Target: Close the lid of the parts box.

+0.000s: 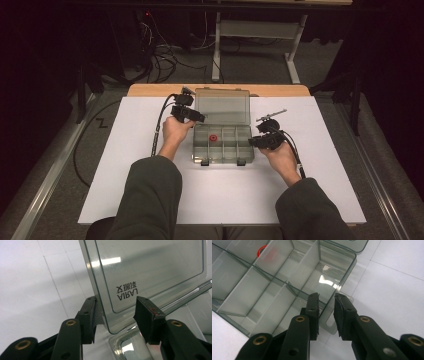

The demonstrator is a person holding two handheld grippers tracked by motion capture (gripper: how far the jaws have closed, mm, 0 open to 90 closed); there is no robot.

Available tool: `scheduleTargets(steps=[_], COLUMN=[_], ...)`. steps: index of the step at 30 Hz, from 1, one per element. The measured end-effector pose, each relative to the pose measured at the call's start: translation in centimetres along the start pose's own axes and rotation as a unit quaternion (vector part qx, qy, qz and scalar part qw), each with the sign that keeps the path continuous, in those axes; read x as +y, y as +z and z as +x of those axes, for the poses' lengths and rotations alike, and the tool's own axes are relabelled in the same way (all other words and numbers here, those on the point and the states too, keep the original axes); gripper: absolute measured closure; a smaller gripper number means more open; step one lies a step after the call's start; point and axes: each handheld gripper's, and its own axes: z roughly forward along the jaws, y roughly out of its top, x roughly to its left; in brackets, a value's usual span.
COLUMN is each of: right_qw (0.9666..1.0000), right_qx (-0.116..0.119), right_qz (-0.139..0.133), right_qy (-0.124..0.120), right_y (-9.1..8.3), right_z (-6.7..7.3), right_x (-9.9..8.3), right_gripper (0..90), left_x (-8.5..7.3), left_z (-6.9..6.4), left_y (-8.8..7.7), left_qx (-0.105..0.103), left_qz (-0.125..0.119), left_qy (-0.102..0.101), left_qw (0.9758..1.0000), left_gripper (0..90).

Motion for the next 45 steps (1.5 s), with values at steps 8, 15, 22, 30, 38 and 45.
scheduleTargets(steps=[8, 15, 22, 30, 38, 45], right_qw=[1.0, 1.0, 1.0, 1.0, 1.0, 1.0], right_qx=[-0.001, -0.003, -0.004, -0.004, -0.005, -0.007], right_qz=[0.001, 0.001, 0.001, 0.001, 0.001, 0.0], right_qy=[-0.001, -0.002, -0.001, -0.002, -0.004, -0.004], right_y=[0.0, 0.0, 0.0, 0.0, 0.0, 0.0], right_z=[0.0, 0.1, 0.1, 0.2, 0.2, 0.2], right_x=[0.0, 0.0, 0.0, 0.1, 0.0, 0.0], right_gripper=[76.3, 76.3, 76.3, 76.2, 76.3, 76.3], left_x=[0.0, -0.1, -0.2, -0.4, -0.6, -1.1], left_z=[-0.3, -0.6, -0.8, -1.1, -1.0, -0.8], left_y=[-0.6, -1.1, -1.6, -1.9, -2.4, -2.7], left_qx=[0.004, 0.003, 0.003, 0.007, 0.006, -0.004], left_qz=[-0.003, -0.006, -0.004, -0.005, -0.002, -0.008], left_qy=[0.012, 0.024, 0.036, 0.046, 0.054, 0.05], left_qw=[0.9999, 0.9997, 0.9993, 0.9989, 0.9985, 0.9987], left_gripper=[52.9, 52.9, 52.9, 54.0, 58.1, 61.1])
